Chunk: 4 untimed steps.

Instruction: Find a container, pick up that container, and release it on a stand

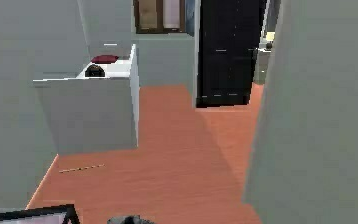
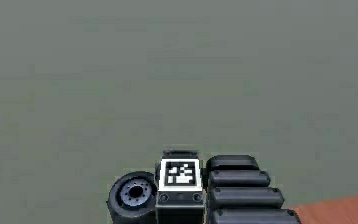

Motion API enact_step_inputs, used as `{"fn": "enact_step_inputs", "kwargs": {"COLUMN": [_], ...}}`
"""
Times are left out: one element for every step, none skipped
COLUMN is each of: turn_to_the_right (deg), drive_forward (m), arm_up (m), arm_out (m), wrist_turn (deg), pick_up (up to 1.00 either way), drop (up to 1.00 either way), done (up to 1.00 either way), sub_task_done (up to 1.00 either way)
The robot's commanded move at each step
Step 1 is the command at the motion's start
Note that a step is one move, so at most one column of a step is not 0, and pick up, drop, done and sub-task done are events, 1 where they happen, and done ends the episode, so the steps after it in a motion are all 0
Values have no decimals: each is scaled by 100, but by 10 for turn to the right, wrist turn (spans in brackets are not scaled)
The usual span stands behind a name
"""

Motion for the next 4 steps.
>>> {"fn": "enact_step_inputs", "kwargs": {"turn_to_the_right": [450,450,450,300], "drive_forward": [0,0,0,0], "arm_up": [0,0,0,0], "arm_out": [0,0,0,0], "wrist_turn": [0,0,0,0], "pick_up": [0,0,0,0], "drop": [0,0,0,0], "done": [0,0,0,0], "sub_task_done": [0,0,0,0]}}
